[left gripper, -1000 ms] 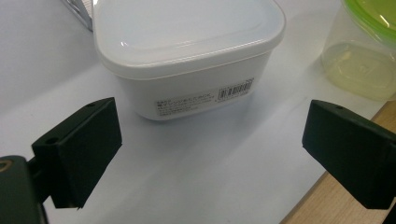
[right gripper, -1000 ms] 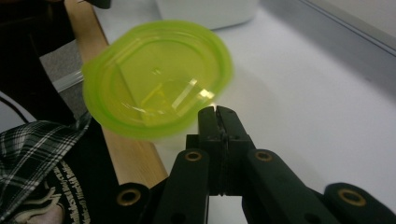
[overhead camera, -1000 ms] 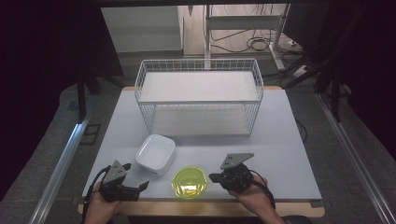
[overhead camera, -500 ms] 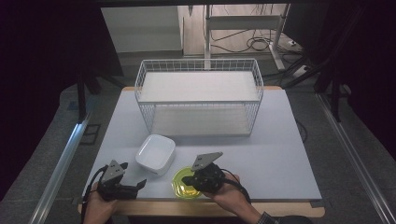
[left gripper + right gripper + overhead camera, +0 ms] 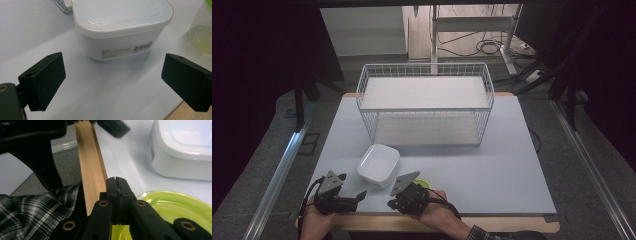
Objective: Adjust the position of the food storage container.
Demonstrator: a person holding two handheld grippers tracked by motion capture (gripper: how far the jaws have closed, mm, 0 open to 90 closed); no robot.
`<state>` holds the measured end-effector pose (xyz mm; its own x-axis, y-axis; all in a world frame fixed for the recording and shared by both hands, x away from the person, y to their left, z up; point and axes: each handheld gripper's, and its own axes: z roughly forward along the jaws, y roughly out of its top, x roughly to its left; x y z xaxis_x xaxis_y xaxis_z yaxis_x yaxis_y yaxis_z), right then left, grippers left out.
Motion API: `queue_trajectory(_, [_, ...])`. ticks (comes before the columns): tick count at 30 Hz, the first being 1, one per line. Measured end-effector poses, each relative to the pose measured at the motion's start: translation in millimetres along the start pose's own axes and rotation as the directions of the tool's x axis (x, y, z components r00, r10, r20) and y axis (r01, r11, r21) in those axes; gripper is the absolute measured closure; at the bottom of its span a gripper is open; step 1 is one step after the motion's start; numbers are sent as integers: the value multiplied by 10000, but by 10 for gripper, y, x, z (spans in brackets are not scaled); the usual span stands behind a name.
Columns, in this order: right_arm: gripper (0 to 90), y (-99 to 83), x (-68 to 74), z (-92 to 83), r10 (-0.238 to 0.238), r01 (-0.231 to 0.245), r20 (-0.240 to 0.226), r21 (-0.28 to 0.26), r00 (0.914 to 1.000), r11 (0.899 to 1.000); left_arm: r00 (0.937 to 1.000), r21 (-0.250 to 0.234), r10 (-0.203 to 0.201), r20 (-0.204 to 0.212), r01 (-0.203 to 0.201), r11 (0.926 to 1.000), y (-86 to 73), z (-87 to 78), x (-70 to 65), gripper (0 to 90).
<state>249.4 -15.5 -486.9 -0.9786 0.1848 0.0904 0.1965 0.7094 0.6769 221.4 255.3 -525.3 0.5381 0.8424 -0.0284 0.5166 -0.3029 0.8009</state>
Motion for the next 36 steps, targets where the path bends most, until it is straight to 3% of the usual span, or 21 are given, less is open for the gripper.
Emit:
queue_trajectory(10, [900,-126,-160,-158,434,-434,559,-14,9975,9991,10000,-5,10,-26,-10,10000,0,3,-5,50])
queue_trajectory(19, [900,-307,-375,-391,1114,-1106,1235,-137,9861,9938,9999,70,136,51,-136,9999,2,13,-17,50])
queue_trajectory(28, [899,-538,-543,-651,1822,-1789,1863,-344,9654,9833,9999,34,83,85,-84,10000,5,18,-24,48])
queue_trajectory(36, [899,-660,-638,-790,2138,-2096,2270,-429,9501,9768,9999,19,58,120,-59,10000,5,23,-27,46])
